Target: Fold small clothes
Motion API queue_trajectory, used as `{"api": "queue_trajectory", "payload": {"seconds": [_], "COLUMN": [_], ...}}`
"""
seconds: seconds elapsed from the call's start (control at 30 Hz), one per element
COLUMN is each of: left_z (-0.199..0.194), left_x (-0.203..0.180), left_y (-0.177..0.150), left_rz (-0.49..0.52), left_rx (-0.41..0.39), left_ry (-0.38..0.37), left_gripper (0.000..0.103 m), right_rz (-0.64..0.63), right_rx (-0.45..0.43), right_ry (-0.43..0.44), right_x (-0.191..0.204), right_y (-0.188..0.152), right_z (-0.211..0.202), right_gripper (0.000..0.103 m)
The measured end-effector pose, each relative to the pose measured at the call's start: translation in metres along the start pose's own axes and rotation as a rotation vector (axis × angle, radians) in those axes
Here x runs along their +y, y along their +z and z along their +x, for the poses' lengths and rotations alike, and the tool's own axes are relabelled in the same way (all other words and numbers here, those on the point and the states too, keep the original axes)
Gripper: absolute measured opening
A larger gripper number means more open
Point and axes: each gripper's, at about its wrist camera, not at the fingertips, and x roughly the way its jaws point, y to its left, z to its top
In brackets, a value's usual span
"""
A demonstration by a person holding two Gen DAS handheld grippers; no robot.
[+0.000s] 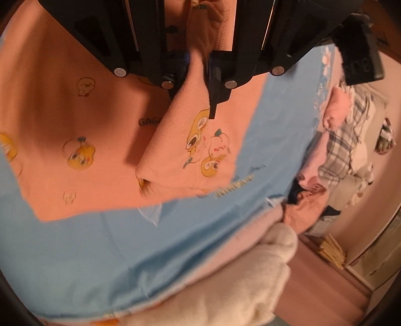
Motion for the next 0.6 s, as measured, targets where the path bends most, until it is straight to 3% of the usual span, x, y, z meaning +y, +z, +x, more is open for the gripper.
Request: {"api": "queue_trajectory", "payload": {"seconds": [0.1, 0.4, 0.6], "left_z": [0.0, 0.004, 0.019], "left_x": [-0.001, -0.016, -0.034], "left_y": [0.002, 0.0, 0.012], "left_rz": [-0.002, 0.032, 0.05], "left_rx": [-0.009, 0.007, 0.011], "left_ry": [-0.01, -0.02, -0.024], "left_gripper": [0.058, 0.058, 0.058], "right_rz": [-0.045, -0.126, -0.142], "right_rx": [-0.045, -0.068, -0.064], "right_ry": [-0.003, -0.215, -0.307], "right_x": [0.007, -0.01, -0.03], "right_y": [0.009, 0.031, 0.022], "right_z": [-0.023, -0.067, -0.072], "right_gripper": [0.011, 0.011, 0.011]}}
